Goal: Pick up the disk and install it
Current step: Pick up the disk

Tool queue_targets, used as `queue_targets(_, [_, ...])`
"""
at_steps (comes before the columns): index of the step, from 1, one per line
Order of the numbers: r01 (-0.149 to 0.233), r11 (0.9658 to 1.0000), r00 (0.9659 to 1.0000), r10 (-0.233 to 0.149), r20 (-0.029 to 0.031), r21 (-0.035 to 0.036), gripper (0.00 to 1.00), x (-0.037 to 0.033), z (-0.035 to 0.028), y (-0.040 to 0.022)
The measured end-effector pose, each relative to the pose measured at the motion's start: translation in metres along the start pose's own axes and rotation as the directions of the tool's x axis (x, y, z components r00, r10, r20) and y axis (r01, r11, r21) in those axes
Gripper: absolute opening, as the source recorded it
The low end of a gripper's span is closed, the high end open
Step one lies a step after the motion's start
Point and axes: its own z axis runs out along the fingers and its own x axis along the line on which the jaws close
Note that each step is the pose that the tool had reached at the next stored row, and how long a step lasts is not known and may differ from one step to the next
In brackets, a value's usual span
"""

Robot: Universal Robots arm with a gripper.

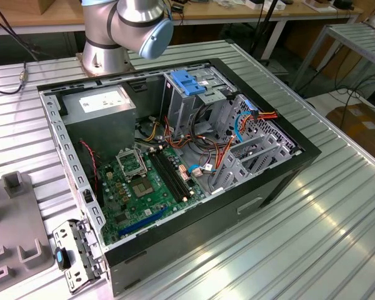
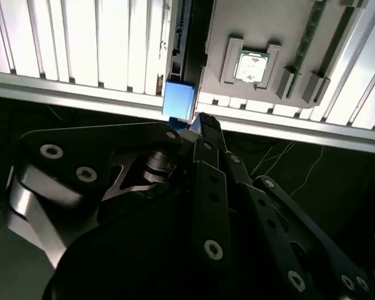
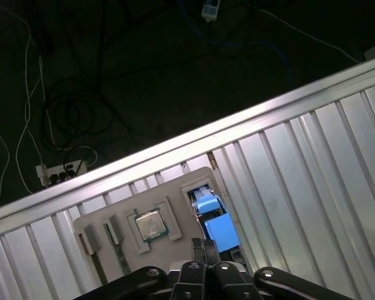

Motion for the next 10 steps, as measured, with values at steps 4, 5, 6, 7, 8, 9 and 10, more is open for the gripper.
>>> queue_targets(4, [0.063, 0.9980, 0.9980, -0.063, -0.0020, 0.0005, 0.36, -0.0046, 0.0059, 0.0011])
queue_targets(5, [0.077, 0.9970, 0.9970, -0.077, -0.0025, 0.0006, 0.36, -0.0046, 0.0066, 0.0011])
queue_targets(6, [0.097, 0.9953, 0.9953, -0.097, -0.0031, 0.0010, 0.42, -0.0047, 0.0077, 0.0011])
queue_targets(7, [0.121, 0.9926, 0.9926, -0.121, -0.0032, 0.0037, 0.54, -0.0051, 0.0094, 0.0012])
queue_targets(8, [0.140, 0.9901, 0.9901, -0.140, -0.0031, 0.0066, 0.54, -0.0052, 0.0110, 0.0012])
queue_targets(9, [0.154, 0.9881, 0.9881, -0.154, -0.0034, 0.0074, 0.54, -0.0052, 0.0119, 0.0012])
queue_targets(10, [0.173, 0.9848, 0.9849, -0.173, -0.0041, 0.0073, 0.54, -0.0052, 0.0126, 0.0011])
